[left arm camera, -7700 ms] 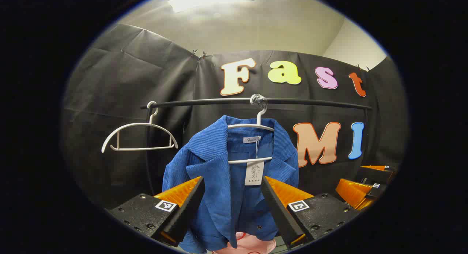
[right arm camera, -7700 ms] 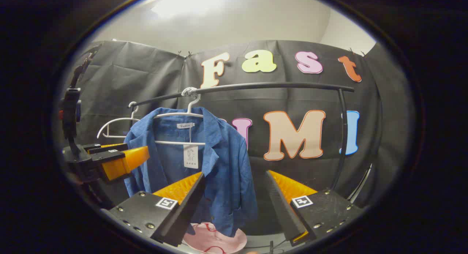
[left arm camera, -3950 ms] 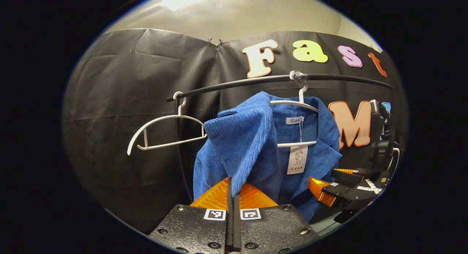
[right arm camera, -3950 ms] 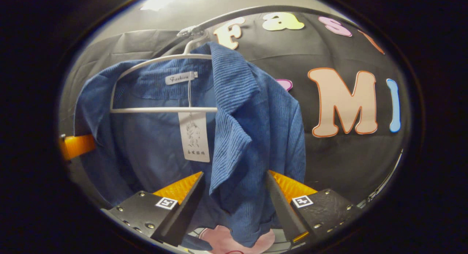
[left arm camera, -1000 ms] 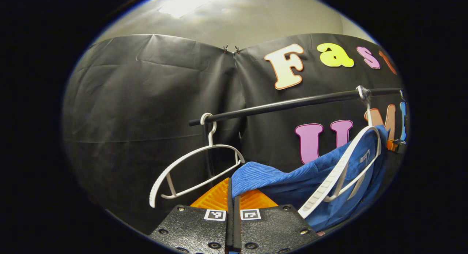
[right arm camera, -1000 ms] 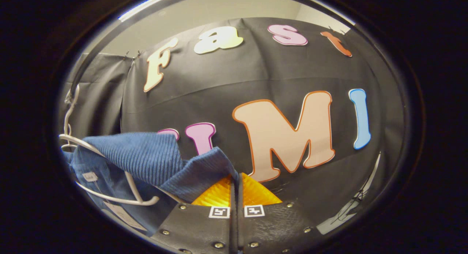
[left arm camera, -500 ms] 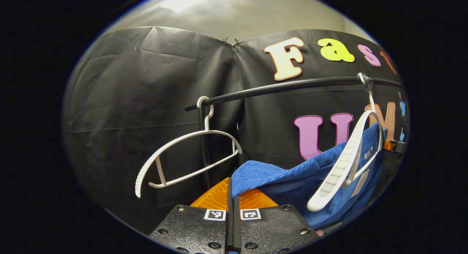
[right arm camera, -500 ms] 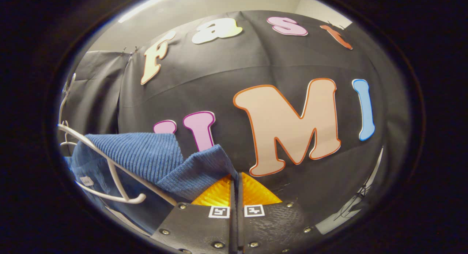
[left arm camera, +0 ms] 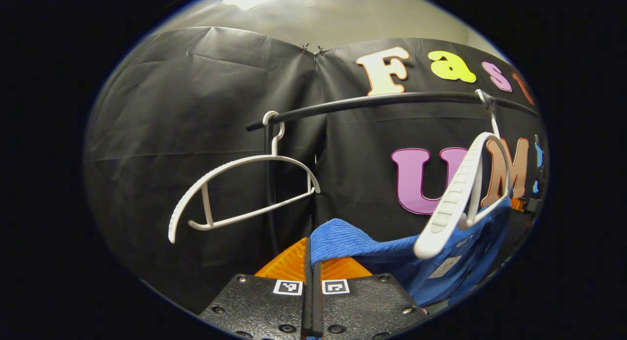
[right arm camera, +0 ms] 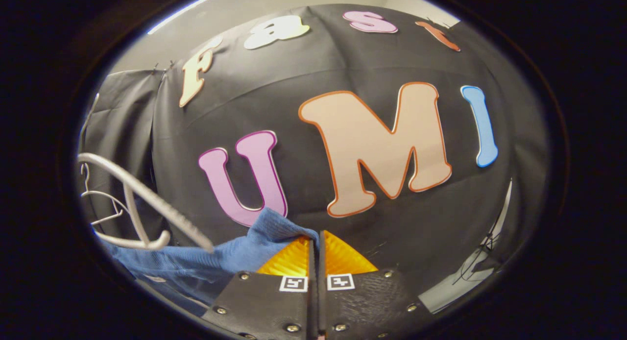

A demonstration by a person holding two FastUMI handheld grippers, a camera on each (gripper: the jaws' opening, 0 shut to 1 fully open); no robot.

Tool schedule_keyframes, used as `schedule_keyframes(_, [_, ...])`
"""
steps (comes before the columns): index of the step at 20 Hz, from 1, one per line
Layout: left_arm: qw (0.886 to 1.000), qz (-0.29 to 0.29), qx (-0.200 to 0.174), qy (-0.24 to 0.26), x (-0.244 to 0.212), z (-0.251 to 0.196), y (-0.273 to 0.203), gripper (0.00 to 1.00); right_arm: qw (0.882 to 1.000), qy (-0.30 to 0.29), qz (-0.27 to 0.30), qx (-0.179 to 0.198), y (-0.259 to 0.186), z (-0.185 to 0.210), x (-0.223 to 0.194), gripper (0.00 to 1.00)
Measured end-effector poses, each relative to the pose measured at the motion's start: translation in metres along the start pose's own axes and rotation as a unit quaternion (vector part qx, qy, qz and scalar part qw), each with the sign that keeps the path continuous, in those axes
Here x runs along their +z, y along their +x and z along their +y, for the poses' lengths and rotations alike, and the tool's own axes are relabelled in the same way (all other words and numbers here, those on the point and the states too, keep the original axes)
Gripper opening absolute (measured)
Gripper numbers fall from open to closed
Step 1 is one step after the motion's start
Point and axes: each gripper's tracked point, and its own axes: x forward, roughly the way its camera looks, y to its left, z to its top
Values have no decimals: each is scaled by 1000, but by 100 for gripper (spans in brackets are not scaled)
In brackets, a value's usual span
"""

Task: Grasp the clothes on the hanger with both hands and then place them into the laundry hamper below.

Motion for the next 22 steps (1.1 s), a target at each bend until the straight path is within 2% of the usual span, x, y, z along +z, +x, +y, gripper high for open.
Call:
schedule_keyframes(7, [999, 28, 2, 16, -38, -1, -18, 0, 998, -32, 45, 12, -28, -7, -47, 0])
schedule_keyframes(12, [999, 37, -10, 37, -54, -15, -36, 0, 996, -55, 62, 37, -50, 8, -66, 0])
schedule_keyframes(15, [998, 47, -25, 38, -67, -32, -44, 0, 994, -62, 70, 60, -62, 24, -75, 1])
schedule_keyframes(16, [997, 52, -31, 37, -71, -39, -46, 0, 993, -64, 72, 67, -66, 29, -76, 5])
schedule_keyframes(17, [997, 55, -38, 36, -76, -46, -49, 0, 992, -67, 75, 75, -70, 34, -81, 0])
schedule_keyframes(18, [997, 58, -46, 36, -79, -55, -51, 0, 991, -72, 78, 81, -75, 40, -84, 5])
schedule_keyframes(19, [996, 61, -55, 38, -82, -64, -53, 0, 990, -77, 81, 89, -79, 45, -88, 0])
schedule_keyframes(20, [995, 62, -66, 43, -84, -73, -52, 0, 989, -81, 84, 95, -82, 49, -92, 1])
schedule_keyframes(21, [994, 61, -77, 48, -86, -82, -53, 0, 987, -83, 89, 103, -85, 53, -95, 5])
schedule_keyframes(22, [993, 60, -87, 52, -87, -91, -53, 0, 986, -85, 92, 109, -90, 58, -100, 5])
